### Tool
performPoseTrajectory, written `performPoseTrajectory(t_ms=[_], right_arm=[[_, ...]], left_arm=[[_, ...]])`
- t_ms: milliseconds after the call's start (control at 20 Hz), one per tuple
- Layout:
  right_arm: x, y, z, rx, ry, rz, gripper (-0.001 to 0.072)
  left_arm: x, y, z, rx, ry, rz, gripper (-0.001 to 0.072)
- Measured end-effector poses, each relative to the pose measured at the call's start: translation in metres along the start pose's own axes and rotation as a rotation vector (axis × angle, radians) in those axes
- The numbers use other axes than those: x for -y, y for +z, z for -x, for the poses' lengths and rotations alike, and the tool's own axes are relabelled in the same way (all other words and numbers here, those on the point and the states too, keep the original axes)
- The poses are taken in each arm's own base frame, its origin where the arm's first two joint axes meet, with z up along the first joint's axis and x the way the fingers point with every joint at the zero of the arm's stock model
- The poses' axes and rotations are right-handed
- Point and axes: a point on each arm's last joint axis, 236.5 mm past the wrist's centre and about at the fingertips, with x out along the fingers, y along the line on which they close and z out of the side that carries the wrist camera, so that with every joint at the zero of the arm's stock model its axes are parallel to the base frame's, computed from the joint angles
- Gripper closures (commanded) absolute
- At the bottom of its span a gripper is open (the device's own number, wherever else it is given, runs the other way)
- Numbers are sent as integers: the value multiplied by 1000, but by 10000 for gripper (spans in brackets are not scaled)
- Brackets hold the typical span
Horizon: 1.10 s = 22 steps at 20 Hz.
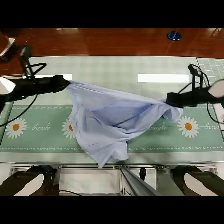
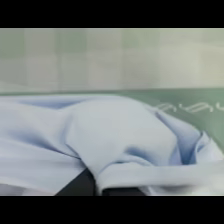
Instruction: Fold the shirts.
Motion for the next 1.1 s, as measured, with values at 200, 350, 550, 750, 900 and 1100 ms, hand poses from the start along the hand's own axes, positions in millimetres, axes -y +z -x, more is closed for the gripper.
performPoseTrajectory(t_ms=[200, 350, 550, 750, 900, 1100], right_arm=[[8, 52, -7, -14, 59, -83, 304], [57, 68, 28, 6, -6, -118, 304], [106, 35, 53, 22, -44, -229, 304], [98, -24, 23, 1, 55, -314, 305], [87, -54, 2, -22, 118, -361, 305], [79, -68, -8, -31, 159, -387, 305]], left_arm=[[-15, -4, -22, -97, -2, 43, 202], [-58, -7, 5, -188, 76, 62, 203], [-108, -58, 47, -325, 142, 212, 203], [-112, -152, 50, -510, 107, 343, 203], [-91, -205, 41, -605, 20, 411, 203], [-69, -254, 29, -704, -17, 408, 203]])
